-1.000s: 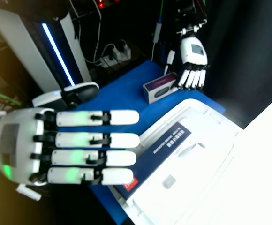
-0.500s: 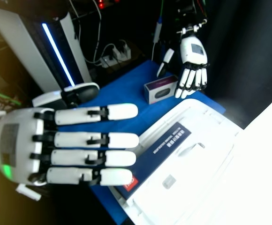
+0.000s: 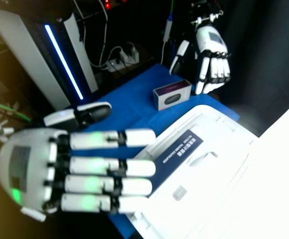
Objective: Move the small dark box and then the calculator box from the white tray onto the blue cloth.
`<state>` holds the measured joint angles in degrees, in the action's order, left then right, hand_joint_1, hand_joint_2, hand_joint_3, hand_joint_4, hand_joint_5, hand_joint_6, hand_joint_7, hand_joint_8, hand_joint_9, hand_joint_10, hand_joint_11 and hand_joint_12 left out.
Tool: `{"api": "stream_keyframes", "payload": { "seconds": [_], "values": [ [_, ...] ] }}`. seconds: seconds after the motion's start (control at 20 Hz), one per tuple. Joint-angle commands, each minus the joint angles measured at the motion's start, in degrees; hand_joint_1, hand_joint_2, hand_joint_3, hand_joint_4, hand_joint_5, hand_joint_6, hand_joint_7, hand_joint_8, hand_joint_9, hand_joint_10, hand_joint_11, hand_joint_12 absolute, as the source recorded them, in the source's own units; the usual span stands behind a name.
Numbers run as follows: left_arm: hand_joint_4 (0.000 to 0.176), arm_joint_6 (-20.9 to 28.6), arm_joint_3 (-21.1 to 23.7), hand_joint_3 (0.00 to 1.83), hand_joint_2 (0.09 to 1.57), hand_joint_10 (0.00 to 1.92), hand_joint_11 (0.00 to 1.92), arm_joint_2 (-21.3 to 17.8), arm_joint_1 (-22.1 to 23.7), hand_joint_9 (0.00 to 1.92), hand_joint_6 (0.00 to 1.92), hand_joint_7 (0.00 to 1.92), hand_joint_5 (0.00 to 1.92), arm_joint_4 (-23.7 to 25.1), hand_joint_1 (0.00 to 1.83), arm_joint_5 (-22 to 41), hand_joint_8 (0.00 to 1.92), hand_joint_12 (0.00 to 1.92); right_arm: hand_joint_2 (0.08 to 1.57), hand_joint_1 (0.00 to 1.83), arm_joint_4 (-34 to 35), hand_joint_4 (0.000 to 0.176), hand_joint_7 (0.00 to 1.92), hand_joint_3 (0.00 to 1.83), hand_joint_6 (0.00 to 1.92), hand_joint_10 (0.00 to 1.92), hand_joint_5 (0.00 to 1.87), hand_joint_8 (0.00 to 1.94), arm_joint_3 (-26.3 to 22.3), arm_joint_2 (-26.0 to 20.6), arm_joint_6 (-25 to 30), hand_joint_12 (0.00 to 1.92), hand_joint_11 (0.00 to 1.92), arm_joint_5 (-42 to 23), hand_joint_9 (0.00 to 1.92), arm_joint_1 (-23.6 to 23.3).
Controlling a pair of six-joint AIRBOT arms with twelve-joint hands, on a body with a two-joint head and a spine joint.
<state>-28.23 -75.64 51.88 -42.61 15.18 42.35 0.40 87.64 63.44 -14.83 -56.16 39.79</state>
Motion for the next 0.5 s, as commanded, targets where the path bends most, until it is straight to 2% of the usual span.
{"api": "stream_keyframes", "payload": {
  "seconds": [0.0,0.05,0.1,0.15,0.2,0.25,0.3,0.35,0.4,0.45],
  "values": [
    [0.000,0.3,-0.1,0.00,0.82,0.90,0.00,0.6,0.8,0.29,0.00,0.38,0.54,-1.3,0.82,6.2,0.59,1.42,0.76,0.73,2.0,0.097,0.41,0.00,0.01,0.01,0.33,0.01,0.6,0.2,0.6,0.09,0.29,-5.5,0.33,-1.4],
    [0.000,0.3,-0.2,0.00,0.82,0.90,0.00,0.9,1.0,0.29,0.00,0.38,0.54,-1.3,0.82,6.5,0.59,1.42,0.76,0.73,1.2,0.097,0.41,0.00,0.01,0.01,0.33,0.01,1.1,0.5,0.6,0.09,0.29,-3.8,0.33,-2.8],
    [0.000,0.3,-0.3,0.00,0.83,0.95,0.01,1.2,1.1,0.26,0.00,0.39,0.52,-1.3,0.83,7.0,0.55,1.49,0.77,0.74,-0.6,0.079,0.41,0.00,0.00,0.01,0.33,0.00,1.8,0.9,0.6,0.10,0.29,-1.2,0.33,-4.8],
    [0.013,0.3,-0.4,0.00,0.83,0.97,0.00,1.5,1.1,0.22,0.00,0.38,0.50,-1.4,0.83,7.4,0.51,1.51,0.77,0.76,-1.9,0.076,0.42,0.00,0.00,0.01,0.33,0.01,2.5,0.9,0.7,0.10,0.31,0.9,0.35,-6.3],
    [0.013,0.3,-0.8,0.00,0.85,1.00,0.00,2.2,1.1,0.18,0.00,0.37,0.46,-1.7,0.83,8.0,0.42,1.54,0.77,0.76,-2.9,0.084,0.43,0.00,0.00,0.01,0.33,0.01,3.3,1.3,0.8,0.12,0.33,2.6,0.36,-7.3],
    [0.010,0.3,-1.2,0.00,0.86,0.93,0.00,2.8,1.4,0.19,0.00,0.41,0.39,-1.7,0.80,8.3,0.26,1.49,0.77,0.79,-3.3,0.083,0.43,0.00,0.00,0.02,0.31,0.01,3.8,1.4,1.2,0.14,0.37,3.7,0.38,-7.7],
    [0.010,0.3,-1.5,0.00,0.86,0.93,0.00,3.4,1.8,0.19,0.00,0.41,0.39,-1.7,0.80,8.5,0.26,1.49,0.77,0.79,-4.0,0.083,0.43,0.00,0.00,0.02,0.31,0.01,4.5,1.5,1.9,0.14,0.37,4.9,0.38,-8.1],
    [0.011,0.3,-1.6,0.00,0.85,0.82,0.00,3.8,2.0,0.22,0.00,0.43,0.37,-1.7,0.80,8.8,0.20,1.45,0.76,0.80,-4.4,0.067,0.40,0.01,0.00,0.00,0.27,0.00,5.0,1.6,2.6,0.31,0.25,5.7,0.35,-8.3],
    [0.021,0.3,-1.6,0.00,0.84,0.69,0.00,3.9,2.0,0.22,0.00,0.45,0.34,-1.7,0.83,9.7,0.12,1.41,0.76,0.82,-5.0,0.079,0.38,0.00,0.00,0.00,0.28,0.00,5.7,2.1,3.4,0.70,0.11,7.4,0.34,-8.6],
    [0.054,0.3,-1.6,0.00,0.82,0.34,0.00,3.9,2.2,0.29,0.00,0.44,0.28,-1.7,0.83,10.2,0.02,1.22,0.71,0.76,-5.4,0.080,0.44,0.00,0.00,0.01,0.30,0.00,6.3,2.4,3.5,1.11,0.02,9.1,0.40,-8.7]
  ]
}}
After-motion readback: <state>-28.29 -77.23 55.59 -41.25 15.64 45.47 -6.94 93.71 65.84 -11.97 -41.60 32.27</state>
